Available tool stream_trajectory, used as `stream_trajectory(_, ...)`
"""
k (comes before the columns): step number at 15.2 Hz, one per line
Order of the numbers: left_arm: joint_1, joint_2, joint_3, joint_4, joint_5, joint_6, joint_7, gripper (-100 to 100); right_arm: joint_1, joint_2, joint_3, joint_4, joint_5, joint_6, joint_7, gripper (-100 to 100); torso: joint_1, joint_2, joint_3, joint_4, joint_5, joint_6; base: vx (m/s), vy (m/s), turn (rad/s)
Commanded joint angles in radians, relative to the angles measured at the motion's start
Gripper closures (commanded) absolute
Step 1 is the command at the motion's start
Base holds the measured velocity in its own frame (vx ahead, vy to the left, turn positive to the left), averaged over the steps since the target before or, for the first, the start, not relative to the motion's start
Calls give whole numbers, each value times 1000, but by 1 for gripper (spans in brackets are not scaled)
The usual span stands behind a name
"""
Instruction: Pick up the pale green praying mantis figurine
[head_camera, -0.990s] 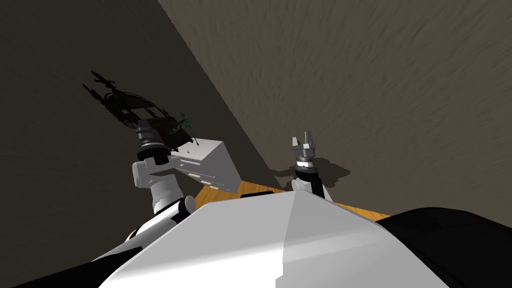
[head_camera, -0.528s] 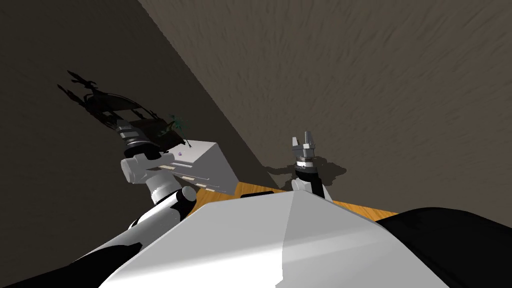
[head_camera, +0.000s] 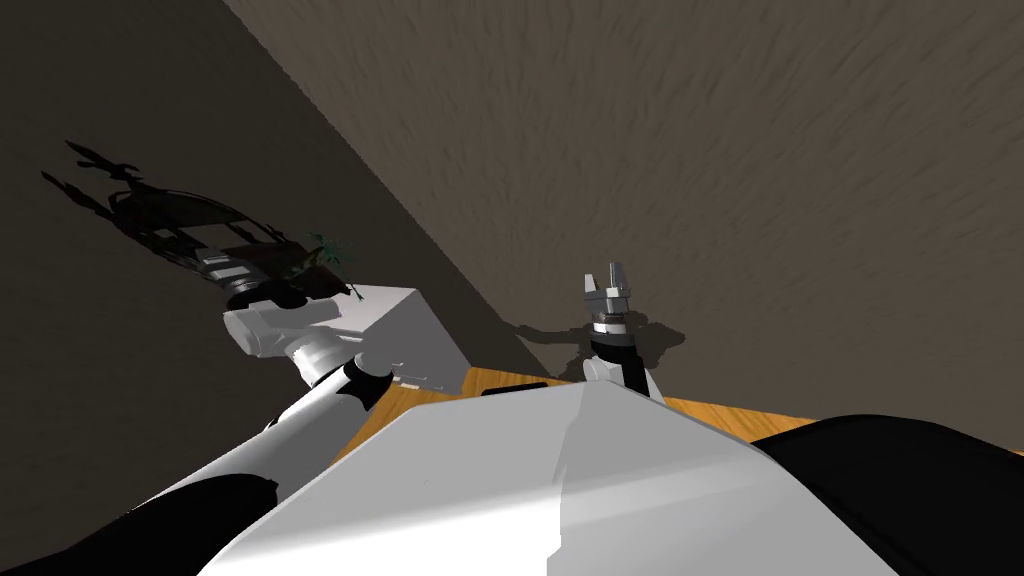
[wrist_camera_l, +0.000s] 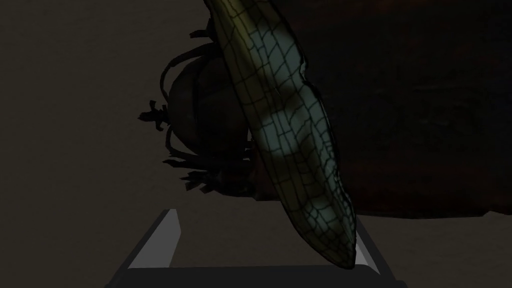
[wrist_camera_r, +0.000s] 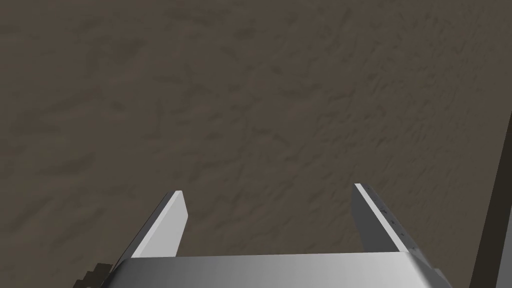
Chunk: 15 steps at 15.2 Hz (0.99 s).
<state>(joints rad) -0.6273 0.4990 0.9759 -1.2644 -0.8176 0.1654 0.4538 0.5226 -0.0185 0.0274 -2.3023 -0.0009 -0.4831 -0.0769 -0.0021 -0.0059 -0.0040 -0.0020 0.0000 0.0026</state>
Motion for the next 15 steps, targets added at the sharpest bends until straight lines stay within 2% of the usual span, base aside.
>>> stream_trajectory(1,-50,14,43,50,-36,29,20,-100,0,0,0,0,0,0,0,0,0,0,0,0,0,0,3,-91,-57)
stream_trajectory(2,-50,14,43,52,-36,29,20,-100,0,0,0,0,0,0,0,0,0,0,0,0,0,1,-1,-83,-57)
stream_trajectory(3,-84,23,72,85,-61,45,33,-100,0,0,0,0,0,0,0,0,1,-1,0,0,0,1,-1,-92,-65)
stream_trajectory(4,-84,23,72,85,-61,45,33,-100,0,0,0,0,0,0,0,0,-1,-1,-1,-1,0,3,8,-85,-46)
stream_trajectory(6,-141,39,123,142,-106,74,56,-100,0,0,0,0,0,0,0,0,-3,-4,-3,-2,0,6,9,-99,-77)
stream_trajectory(7,-147,39,123,143,-106,74,56,-100,0,0,0,0,0,0,0,0,-6,-6,-4,-3,0,9,5,-103,-67)
stream_trajectory(9,-200,54,162,189,-142,96,75,-100,0,0,0,0,0,0,0,0,-10,-9,-7,-5,0,14,10,-111,-71)
stream_trajectory(10,-200,54,162,189,-142,96,75,-100,0,0,0,0,0,0,0,0,-13,-12,-9,-6,0,17,19,-110,-46)
stream_trajectory(12,-242,66,190,223,-169,111,89,-100,0,0,0,0,0,0,0,0,-16,-16,-12,-8,-1,20,15,-98,-81)
stream_trajectory(15,-282,78,214,252,-194,123,103,-100,0,0,0,0,0,0,0,0,-18,-19,-13,-8,-1,20,23,-97,-62)
